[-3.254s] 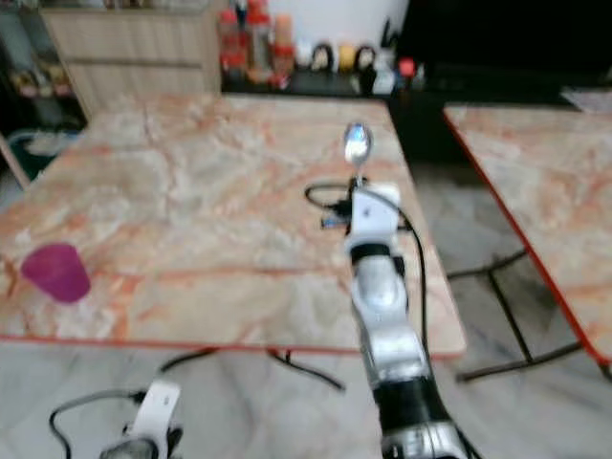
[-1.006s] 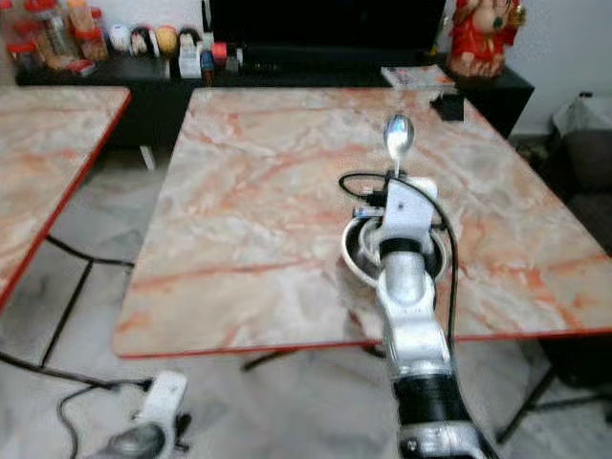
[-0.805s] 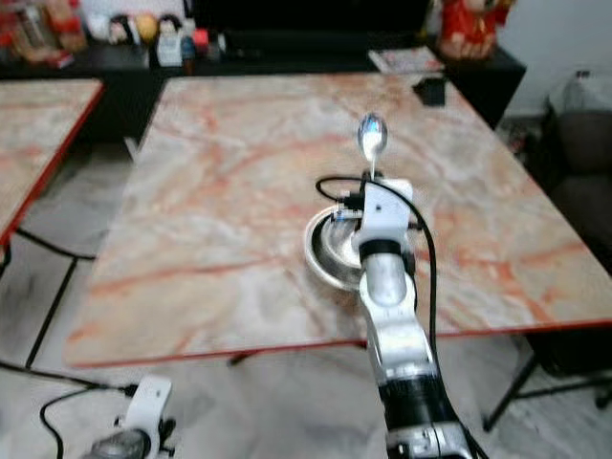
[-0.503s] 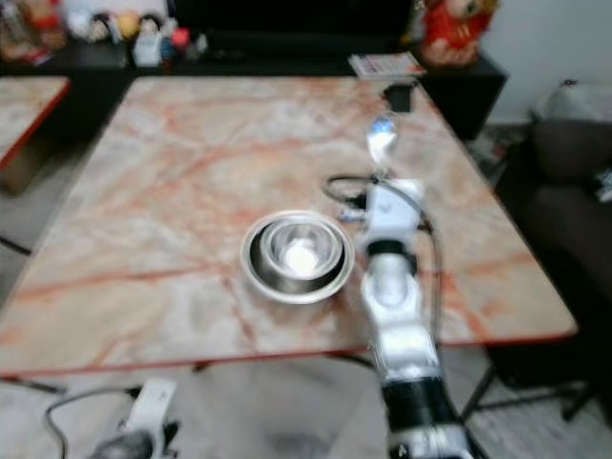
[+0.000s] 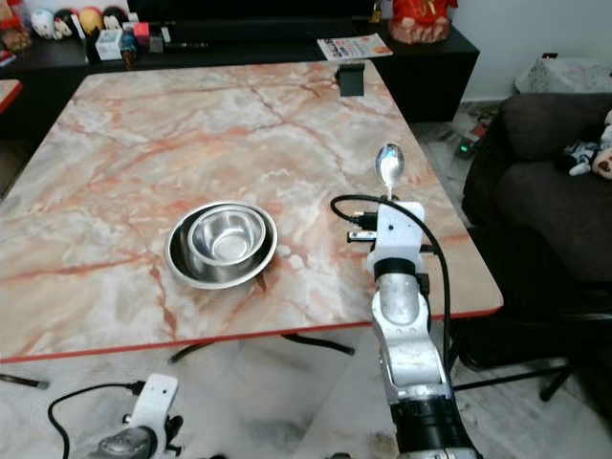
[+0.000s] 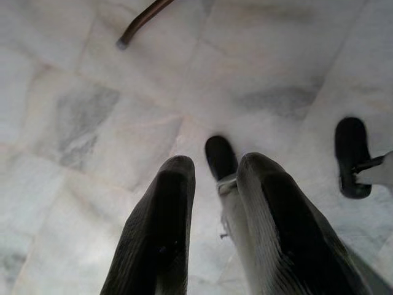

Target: Setting the table

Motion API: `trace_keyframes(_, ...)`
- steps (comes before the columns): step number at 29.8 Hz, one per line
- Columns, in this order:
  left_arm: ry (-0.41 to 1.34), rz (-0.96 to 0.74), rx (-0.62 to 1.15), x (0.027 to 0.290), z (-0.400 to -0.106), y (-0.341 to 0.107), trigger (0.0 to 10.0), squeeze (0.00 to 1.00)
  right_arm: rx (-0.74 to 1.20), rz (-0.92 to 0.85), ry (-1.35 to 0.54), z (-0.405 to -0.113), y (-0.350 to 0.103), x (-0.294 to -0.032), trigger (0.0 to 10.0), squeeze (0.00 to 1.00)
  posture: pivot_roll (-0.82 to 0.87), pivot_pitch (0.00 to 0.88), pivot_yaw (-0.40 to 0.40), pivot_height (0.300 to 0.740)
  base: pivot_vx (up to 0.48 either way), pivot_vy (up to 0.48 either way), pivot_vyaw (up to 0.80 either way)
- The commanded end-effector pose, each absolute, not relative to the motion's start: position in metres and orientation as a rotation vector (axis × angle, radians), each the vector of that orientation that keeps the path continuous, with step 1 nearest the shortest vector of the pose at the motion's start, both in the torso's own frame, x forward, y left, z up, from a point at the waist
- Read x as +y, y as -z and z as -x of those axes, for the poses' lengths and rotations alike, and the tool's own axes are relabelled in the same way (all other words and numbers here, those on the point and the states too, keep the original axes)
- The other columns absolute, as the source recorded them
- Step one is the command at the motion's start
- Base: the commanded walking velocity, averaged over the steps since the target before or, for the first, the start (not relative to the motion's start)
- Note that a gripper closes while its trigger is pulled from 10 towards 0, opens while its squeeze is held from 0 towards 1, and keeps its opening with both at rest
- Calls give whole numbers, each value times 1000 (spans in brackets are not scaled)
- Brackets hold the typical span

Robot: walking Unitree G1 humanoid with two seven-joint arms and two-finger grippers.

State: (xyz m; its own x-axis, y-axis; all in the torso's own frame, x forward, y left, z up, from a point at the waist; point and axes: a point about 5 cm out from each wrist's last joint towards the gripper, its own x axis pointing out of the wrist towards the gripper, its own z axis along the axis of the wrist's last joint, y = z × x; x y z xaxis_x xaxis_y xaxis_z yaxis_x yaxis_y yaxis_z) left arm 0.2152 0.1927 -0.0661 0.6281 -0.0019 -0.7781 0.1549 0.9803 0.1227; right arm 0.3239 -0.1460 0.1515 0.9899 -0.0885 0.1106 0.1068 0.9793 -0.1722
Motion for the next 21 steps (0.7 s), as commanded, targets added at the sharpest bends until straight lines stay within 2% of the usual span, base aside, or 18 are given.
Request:
trace_keyframes(1, 90, -195, 915, 196, -209, 70, 10000, 0, -68, 175, 67, -323, -146, -141, 10000, 0, -59, 166, 19, 740, 0, 0, 0)
trace_keyframes(5, 88, -197, 915, 197, -208, 70, 10000, 0, -56, 168, 55, -322, -144, -138, 10000, 0, -57, 167, 21, 740, 0, 0, 0)
trace_keyframes(13, 71, -203, 920, 204, -205, 70, 10000, 0, 46, 140, -77, -326, -121, -110, 10000, 0, -33, 170, 29, 740, 0, 0, 0)
trace_keyframes(21, 63, -215, 915, 208, -207, 68, 10000, 0, 77, 111, -91, -331, -112, -99, 10000, 0, -21, 166, 38, 740, 0, 0, 0)
